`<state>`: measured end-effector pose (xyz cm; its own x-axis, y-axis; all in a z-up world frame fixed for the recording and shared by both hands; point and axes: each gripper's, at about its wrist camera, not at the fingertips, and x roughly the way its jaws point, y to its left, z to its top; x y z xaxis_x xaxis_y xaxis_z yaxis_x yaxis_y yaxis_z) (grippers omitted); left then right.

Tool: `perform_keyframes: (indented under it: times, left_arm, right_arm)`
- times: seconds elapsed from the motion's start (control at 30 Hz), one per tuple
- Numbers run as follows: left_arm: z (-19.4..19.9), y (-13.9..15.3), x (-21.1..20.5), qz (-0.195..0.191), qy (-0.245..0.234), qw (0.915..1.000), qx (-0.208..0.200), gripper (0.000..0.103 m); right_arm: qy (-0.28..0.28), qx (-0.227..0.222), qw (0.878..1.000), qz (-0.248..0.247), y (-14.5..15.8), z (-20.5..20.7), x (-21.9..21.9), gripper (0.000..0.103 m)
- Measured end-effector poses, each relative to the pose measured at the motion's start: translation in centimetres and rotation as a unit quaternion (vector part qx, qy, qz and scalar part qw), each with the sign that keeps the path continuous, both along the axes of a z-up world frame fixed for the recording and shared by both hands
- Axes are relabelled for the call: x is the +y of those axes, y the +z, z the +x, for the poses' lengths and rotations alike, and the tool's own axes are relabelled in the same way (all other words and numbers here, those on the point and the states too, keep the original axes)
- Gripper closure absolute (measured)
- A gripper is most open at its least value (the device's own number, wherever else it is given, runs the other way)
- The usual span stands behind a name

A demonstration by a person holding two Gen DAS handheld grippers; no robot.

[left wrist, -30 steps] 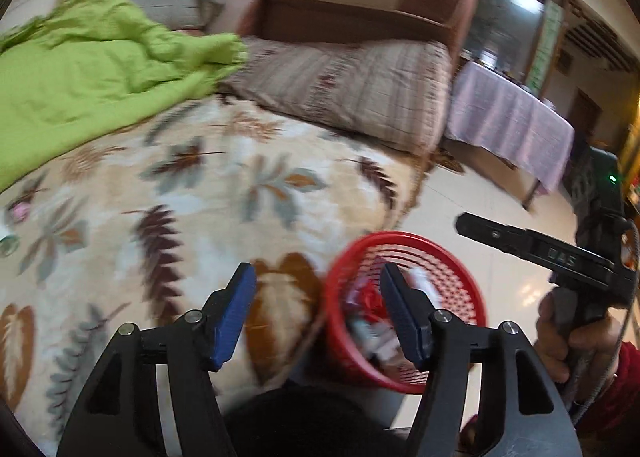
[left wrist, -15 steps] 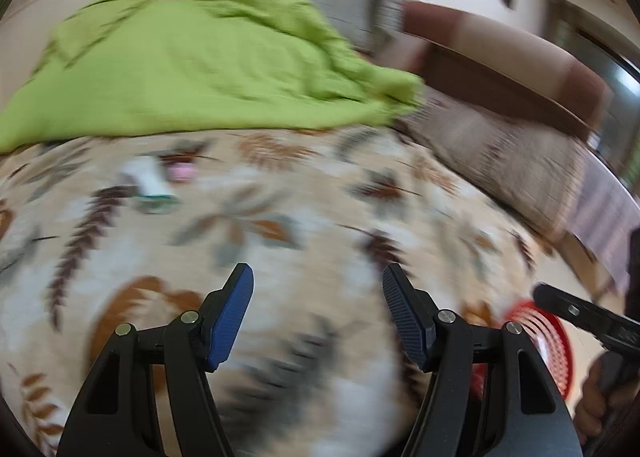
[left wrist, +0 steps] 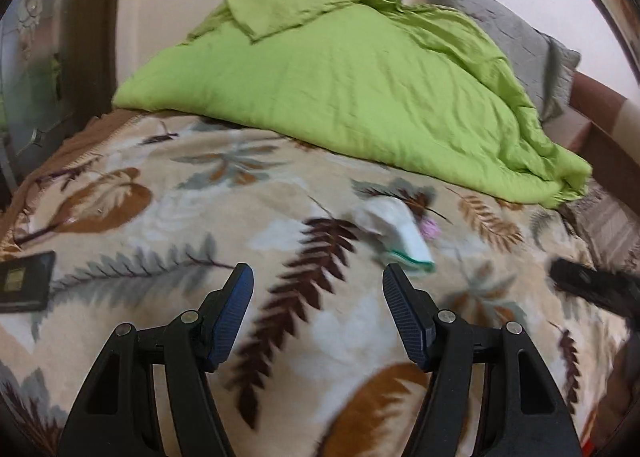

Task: Collect trash
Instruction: 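Move both open tools back to the remaining trash on the bed, then grasp the purple crumpled paper with the right tool while the left tool grasps the white tissue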

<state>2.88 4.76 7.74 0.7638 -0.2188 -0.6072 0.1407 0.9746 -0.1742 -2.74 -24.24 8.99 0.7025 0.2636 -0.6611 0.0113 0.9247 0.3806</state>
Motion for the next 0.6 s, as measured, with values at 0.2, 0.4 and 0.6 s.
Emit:
perform_keyframes:
  times: [0.2, 0.4, 0.6]
  left_arm:
    - [1.9, -0.9, 3.9, -0.025, 0.015, 0.9992, 0.026, 0.037]
    - [2.5, -1.1, 4.1, -0.040, 0.009, 0.9986, 0.035, 0.037]
    - [3.6, -1.5, 7.0, -0.071, 0.011, 0.9964, 0.045, 0.037]
  right_arm:
    - [0.008, 0.052, 0.998, 0.042, -3.5, 11.3, 3.1, 0.042]
    - [-0.011, 0.091, 0.996, 0.020, -6.8, 18.0, 5.0, 0.053]
    - [0.011, 0.095, 0.995, 0.036, -8.0, 18.9, 6.1, 0.074]
